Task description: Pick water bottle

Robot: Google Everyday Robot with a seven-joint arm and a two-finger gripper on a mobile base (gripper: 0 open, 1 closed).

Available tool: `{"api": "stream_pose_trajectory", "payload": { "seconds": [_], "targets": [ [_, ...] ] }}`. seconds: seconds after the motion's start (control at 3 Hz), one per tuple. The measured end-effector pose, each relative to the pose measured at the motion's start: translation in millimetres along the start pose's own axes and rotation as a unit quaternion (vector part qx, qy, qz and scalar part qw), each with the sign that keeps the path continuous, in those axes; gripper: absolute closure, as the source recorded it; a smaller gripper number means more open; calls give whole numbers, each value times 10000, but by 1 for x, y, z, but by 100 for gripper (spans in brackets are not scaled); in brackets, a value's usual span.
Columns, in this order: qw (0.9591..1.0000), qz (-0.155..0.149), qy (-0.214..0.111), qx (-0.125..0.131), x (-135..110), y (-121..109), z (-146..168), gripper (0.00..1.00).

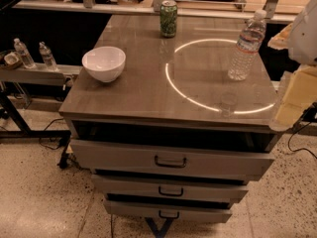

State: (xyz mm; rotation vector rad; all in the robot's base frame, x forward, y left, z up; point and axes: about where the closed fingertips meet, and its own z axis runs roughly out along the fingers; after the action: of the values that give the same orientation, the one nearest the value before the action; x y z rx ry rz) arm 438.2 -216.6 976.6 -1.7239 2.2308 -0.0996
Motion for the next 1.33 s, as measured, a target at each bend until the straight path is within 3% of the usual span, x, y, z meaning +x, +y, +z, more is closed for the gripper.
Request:
{"api": "stream_pose_trajectory", "payload": {
  "seconds": [0.33,1.0,1.33],
  "targets": [
    [10000,0,0,0,0,0,0,0],
    [9982,312,-474,170,43,-88,65,0],
    [9965,501,-508,444,57,-123,82,0]
  ]
}}
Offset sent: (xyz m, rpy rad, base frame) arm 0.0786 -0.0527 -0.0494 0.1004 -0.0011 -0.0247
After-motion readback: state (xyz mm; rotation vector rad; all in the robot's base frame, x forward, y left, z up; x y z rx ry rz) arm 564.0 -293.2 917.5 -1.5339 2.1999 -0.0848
